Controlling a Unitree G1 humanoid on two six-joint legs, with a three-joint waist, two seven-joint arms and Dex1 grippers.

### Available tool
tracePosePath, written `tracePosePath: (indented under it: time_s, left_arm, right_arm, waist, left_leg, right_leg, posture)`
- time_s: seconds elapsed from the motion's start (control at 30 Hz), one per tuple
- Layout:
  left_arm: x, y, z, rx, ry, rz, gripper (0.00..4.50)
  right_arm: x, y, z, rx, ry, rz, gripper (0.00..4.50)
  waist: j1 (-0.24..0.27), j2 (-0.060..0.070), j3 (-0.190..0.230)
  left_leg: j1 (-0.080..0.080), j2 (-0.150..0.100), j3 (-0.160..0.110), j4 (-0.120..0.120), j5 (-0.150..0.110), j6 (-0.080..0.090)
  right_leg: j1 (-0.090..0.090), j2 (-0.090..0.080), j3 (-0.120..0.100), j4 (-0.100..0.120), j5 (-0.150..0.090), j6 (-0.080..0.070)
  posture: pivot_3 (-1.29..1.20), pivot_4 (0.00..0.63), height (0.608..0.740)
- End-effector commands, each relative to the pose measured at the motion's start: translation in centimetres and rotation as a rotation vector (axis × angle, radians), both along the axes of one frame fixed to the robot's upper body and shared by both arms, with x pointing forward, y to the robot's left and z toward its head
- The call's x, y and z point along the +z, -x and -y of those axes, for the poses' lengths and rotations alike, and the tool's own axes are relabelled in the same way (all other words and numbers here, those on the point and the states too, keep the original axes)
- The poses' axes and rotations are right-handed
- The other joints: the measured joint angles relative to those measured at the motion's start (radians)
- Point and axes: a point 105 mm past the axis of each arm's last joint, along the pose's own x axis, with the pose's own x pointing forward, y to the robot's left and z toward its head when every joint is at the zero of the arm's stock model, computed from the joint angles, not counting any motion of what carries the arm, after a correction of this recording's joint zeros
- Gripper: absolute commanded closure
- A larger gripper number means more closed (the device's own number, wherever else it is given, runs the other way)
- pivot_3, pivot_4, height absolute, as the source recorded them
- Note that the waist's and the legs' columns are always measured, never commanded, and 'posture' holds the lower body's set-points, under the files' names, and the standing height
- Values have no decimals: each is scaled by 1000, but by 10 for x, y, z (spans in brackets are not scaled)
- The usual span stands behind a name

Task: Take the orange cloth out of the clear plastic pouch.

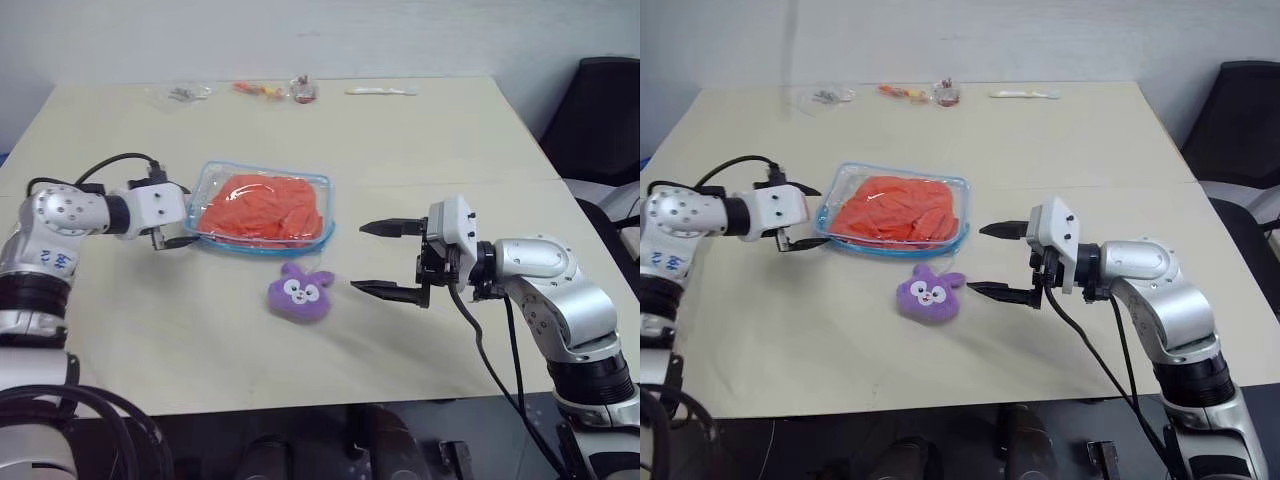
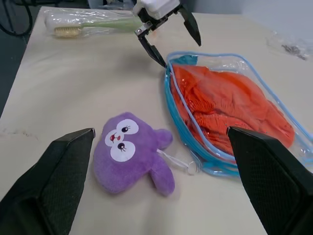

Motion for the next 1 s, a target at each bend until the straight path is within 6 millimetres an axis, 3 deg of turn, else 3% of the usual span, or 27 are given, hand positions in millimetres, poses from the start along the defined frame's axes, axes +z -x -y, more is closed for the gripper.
tracePosePath:
  time_s: [0.03, 0.1, 0.2, 0.47, 0.6, 0.8, 1.0]
  left_arm:
    - [5, -8, 3, -12, -21, 38, 35]
    - [2, -12, 8, -17, -25, 37, 35]
    - [-2, -16, 9, -21, -57, 47, 627]
    - [-2, -9, 15, -76, -4, 19, 3209]
    - [-4, 9, 11, -143, -11, 6, 4475]
    - [-2, 47, 9, -170, -11, 22, 4475]
    - [-15, 97, 10, -93, -34, 0, 4475]
  right_arm:
    - [14, 7, 4, -25, -16, 56, 0]
    - [15, 7, 6, -40, -18, 57, 0]
    - [15, 8, 7, -48, -17, 59, 0]
    - [16, 9, 8, -47, -13, 57, 0]
    - [16, 8, 9, -31, -5, 53, 0]
    - [13, 10, 12, 14, 32, 35, 0]
    - [8, 12, 14, 70, 68, 3, 0]
  waist:
    - [-1, 0, 0]
    - [1, 0, 0]
    - [1, 0, 0]
    - [3, -1, 0]
    - [1, -1, 0]
    - [-1, 0, 0]
    - [1, 0, 0]
  left_leg:
    - [0, 0, 0, 0, 0, 0]
    - [0, 0, 0, 0, 0, 0]
    - [0, 0, 0, 1, 0, 1]
    - [0, 0, -2, 2, 0, 1]
    - [0, 0, -2, 2, 0, 1]
    - [1, 1, -2, 3, 0, 1]
    - [0, 2, -3, 3, 0, 1]
  right_leg:
    - [0, 0, 0, 0, 0, 0]
    - [0, 0, 0, 1, 0, 0]
    - [0, -1, 0, 1, 0, 0]
    - [0, -1, 0, 1, 0, 1]
    - [0, -1, 0, 1, 0, 1]
    - [-1, -1, 0, 1, 0, 1]
    - [-1, -2, 0, 0, 0, 1]
  posture:
    - [0, 150, 740]
    - [0, 150, 740]
    - [0, 150, 740]
    - [0, 150, 740]
    - [0, 150, 740]
    - [0, 150, 740]
    - [0, 150, 740]
